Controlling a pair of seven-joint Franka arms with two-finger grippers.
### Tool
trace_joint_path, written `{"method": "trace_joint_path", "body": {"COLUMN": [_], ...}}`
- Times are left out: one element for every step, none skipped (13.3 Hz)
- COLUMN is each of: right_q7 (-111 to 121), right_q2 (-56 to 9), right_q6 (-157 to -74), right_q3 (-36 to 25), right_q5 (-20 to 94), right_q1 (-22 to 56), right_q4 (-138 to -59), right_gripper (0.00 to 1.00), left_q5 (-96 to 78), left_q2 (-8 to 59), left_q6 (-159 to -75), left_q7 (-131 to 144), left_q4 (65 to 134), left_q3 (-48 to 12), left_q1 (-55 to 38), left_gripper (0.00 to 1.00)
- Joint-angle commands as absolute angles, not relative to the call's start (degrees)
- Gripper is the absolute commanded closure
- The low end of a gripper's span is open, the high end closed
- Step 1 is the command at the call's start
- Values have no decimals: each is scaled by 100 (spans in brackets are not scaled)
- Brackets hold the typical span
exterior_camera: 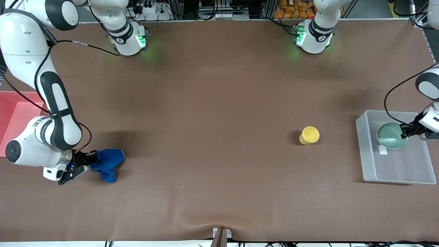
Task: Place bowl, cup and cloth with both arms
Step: 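Lift the bowl into the clear bin with the left gripper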
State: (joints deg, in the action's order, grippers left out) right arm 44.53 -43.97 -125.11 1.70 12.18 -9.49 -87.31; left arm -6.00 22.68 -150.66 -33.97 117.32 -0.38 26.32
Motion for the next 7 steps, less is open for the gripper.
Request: {"method": "trace_joint_path", "body": {"right_q7": [4544,4544,4535,4544,4587,4762,4894], "right_q2": [-4351,-4333,-4324,-4307,-4254,-4176,-4088], "right_q6": [-12358,-12314,-12305,-12305,-12252,-12121,-11955], "right_q3": [193,193,193,193,193,193,185], "right_q5": [1336,1336,1336,1336,1319,1318,1318], "right_q1": [-993,-984,-967,-958,-949,-941,-958], "right_q4": [-8701,-8684,-8684,-8684,-8684,-8684,-8649], "right_gripper": [100,100,100,100,100,100,100], "left_q5": [-782,-782,-791,-869,-948,-1010,-1080], "left_q2": [2136,2171,2241,2285,2337,2347,2364], "left_q6": [-15179,-15187,-15205,-15222,-15284,-15354,-15424], "left_q7": [-3559,-3612,-3725,-3761,-3779,-3797,-3806], "left_q4": [11979,11997,11997,11997,12014,12058,12085], "left_q3": [-123,-123,-123,-123,-123,-132,-141], "left_q1": [2716,2733,2733,2742,2733,2733,2725], "left_gripper": [100,100,100,100,100,100,100]}}
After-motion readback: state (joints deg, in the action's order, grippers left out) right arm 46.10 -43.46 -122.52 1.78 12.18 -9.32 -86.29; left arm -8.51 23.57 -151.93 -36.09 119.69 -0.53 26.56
